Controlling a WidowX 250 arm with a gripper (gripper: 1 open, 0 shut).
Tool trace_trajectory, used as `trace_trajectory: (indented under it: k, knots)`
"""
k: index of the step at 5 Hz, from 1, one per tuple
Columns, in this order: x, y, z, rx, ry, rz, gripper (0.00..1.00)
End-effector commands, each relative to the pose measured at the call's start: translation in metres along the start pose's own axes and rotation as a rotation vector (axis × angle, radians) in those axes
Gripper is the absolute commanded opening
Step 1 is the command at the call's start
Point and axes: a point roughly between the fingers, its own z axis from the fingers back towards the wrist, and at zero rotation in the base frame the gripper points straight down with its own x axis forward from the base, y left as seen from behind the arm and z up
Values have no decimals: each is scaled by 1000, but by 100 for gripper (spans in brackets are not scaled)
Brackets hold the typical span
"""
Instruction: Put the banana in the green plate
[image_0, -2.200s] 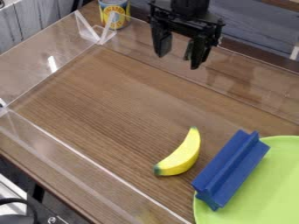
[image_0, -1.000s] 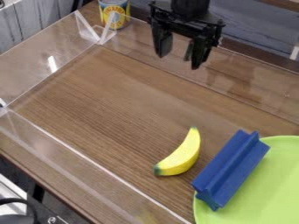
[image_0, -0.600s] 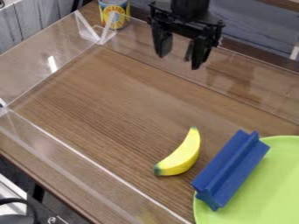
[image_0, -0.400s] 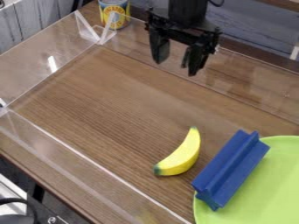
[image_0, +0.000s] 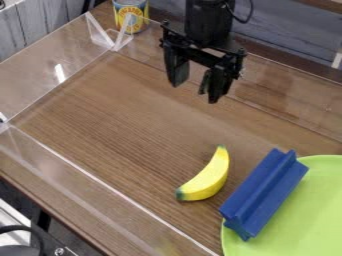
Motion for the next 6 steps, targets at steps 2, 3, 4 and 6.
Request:
trace_trajectory:
  k: [2, 3, 4, 6]
  knots:
    - [-17, -16, 10, 2, -56, -73, 100]
    - [-26, -23, 7, 1, -65, -117, 100]
    - [-31, -29, 1, 2, -74, -128, 100]
    - [-37, -37, -13, 2, -91, -134, 100]
